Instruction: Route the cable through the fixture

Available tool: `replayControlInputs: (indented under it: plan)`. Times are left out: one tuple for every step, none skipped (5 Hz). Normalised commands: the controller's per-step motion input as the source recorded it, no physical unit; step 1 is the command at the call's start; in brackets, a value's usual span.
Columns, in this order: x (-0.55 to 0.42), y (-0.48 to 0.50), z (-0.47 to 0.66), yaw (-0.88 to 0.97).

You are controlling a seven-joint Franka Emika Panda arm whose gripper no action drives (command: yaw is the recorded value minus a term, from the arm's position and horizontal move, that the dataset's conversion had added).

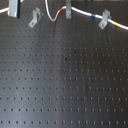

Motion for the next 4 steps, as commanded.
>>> replayControlInputs:
  plan:
    - [0.025,0.14,0.25,-0.04]
    - [-0.341,0.064,0.32,0.3]
    - [-0.32,0.043,0.2,0.49]
    - [-0.295,0.047,0.23,0.53]
